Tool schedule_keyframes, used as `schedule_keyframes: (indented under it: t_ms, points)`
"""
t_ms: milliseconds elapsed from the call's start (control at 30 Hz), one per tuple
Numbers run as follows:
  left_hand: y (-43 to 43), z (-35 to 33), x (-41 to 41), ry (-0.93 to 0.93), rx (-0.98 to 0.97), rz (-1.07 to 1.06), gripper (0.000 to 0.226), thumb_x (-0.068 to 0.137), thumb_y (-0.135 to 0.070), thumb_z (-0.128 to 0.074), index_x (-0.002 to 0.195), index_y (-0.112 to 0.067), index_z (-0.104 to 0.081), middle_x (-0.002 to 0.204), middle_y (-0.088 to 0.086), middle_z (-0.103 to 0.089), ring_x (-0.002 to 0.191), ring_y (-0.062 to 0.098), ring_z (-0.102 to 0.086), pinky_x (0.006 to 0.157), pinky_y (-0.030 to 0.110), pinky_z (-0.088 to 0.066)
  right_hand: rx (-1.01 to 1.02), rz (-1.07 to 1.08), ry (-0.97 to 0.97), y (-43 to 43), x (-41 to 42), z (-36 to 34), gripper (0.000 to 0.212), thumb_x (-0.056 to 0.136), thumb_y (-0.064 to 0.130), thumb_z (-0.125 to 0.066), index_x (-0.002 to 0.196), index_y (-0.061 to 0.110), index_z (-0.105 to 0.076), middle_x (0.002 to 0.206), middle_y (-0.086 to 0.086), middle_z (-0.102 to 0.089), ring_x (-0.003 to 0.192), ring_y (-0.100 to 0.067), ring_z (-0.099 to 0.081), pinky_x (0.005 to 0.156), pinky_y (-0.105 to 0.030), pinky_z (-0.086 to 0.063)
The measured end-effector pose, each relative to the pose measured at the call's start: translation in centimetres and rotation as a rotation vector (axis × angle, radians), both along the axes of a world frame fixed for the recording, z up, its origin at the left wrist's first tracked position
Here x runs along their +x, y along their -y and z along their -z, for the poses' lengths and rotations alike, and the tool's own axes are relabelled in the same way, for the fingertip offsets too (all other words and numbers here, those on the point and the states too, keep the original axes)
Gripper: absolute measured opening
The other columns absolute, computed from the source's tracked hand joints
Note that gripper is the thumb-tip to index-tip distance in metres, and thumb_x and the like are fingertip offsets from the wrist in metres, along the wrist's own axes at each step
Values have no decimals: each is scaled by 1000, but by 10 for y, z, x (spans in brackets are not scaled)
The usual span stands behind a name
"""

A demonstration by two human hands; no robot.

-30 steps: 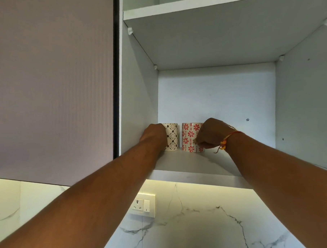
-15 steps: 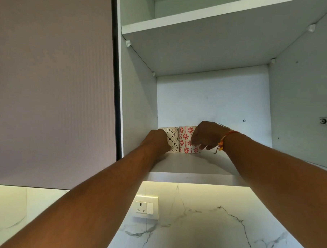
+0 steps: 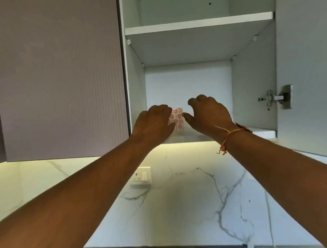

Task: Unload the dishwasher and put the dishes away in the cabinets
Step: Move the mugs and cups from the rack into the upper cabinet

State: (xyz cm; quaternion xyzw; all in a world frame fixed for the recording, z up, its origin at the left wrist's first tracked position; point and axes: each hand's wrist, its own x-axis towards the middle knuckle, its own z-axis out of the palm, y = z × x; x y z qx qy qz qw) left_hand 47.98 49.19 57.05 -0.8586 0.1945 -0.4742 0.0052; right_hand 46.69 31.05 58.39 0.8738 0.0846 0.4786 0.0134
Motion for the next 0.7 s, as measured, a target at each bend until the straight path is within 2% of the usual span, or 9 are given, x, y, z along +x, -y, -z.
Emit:
schedule_keyframes:
  t_ms: [67,167,267,400,533,600,700]
  points:
    - [-2,22,-20,59,37,37,57,89,-48,-60,135,-15,-52,136,6,-58,120,25,-58,97,43,-49,-7,19,55,2,-30,21,50,94,53,-53,129,17,-57,121,-8,-62,106,-29,-60,78,-37,-51]
    - [-1,61,-51,161,61,126,55,87,-46,-65,129,-11,-58,135,10,-59,121,29,-58,92,46,-51,0,48,102,8,-71,57,49,93,51,-53,127,15,-59,122,-11,-62,105,-32,-61,80,-40,-50]
    - [9,108,-83,121,85,194,53,87,-47,-62,127,-13,-59,141,7,-54,128,27,-52,93,42,-50,-2,117,59,18,-111,102,51,92,52,-52,127,15,-59,124,-13,-61,106,-35,-61,81,-43,-51]
    - [28,174,-127,-6,104,270,55,89,-49,-59,131,-14,-56,147,6,-48,133,26,-48,98,40,-47,-32,219,-97,35,-166,172,55,92,54,-53,130,14,-58,131,-16,-60,113,-37,-60,84,-45,-51]
    - [59,232,-171,-174,110,335,62,90,-54,-57,138,-14,-51,150,7,-45,136,27,-45,104,42,-43,9,316,-292,57,-223,229,62,92,59,-50,138,17,-52,144,-15,-51,128,-36,-52,98,-47,-46]
    - [75,257,-195,-264,114,376,65,92,-54,-53,143,-15,-44,154,7,-38,141,26,-37,109,43,-37,41,357,-358,69,-251,252,64,93,61,-46,143,20,-46,150,-13,-45,135,-33,-46,103,-46,-42]
    - [98,291,-229,-420,149,422,69,96,-57,-42,151,-17,-27,162,3,-17,149,23,-16,118,43,-21,85,414,-449,88,-289,285,67,94,63,-41,148,23,-39,156,-10,-37,141,-30,-37,109,-46,-37]
